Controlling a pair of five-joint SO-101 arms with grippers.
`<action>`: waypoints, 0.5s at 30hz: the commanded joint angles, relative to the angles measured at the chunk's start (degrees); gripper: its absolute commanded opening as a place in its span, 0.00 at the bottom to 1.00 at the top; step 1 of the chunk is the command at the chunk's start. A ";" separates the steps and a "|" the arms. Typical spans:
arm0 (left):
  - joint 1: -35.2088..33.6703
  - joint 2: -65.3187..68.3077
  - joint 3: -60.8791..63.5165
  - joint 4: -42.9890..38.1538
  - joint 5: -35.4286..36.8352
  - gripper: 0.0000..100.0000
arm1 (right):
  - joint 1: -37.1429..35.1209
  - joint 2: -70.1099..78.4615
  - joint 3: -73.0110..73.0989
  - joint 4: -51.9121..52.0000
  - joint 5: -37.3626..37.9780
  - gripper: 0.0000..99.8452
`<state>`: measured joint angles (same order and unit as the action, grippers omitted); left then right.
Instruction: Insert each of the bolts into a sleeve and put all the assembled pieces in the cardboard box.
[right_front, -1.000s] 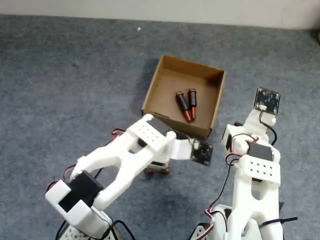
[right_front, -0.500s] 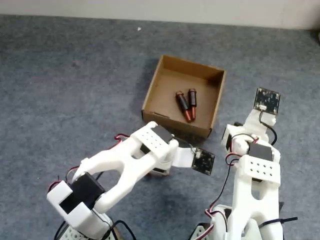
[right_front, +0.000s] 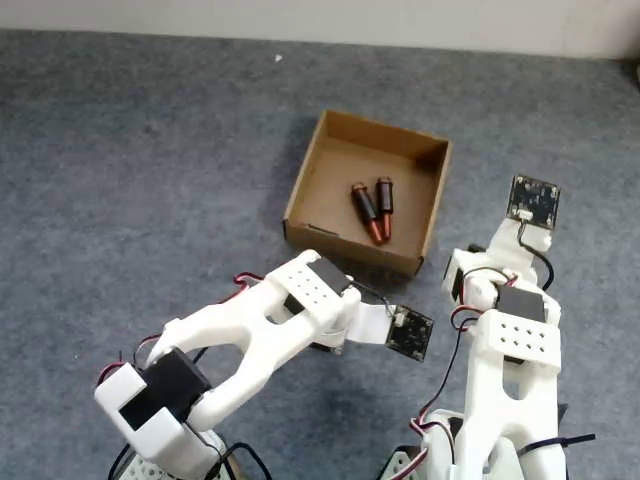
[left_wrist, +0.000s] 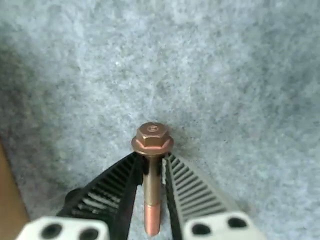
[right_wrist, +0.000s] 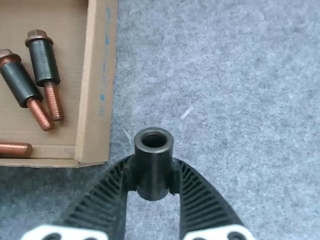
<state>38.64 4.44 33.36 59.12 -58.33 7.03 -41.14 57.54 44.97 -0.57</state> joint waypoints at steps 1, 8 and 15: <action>0.04 -0.92 0.48 -0.53 0.00 0.01 | 0.75 -1.54 -0.57 -1.36 0.53 0.01; -7.16 -8.22 -3.12 6.51 7.65 0.01 | 0.75 -1.63 -0.57 -1.36 0.62 0.01; -11.82 -27.91 1.01 7.56 18.81 0.01 | 0.75 -2.15 -0.92 -0.84 0.62 0.01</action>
<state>29.49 -11.30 33.45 66.15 -46.64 7.03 -41.14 57.54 44.97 -0.57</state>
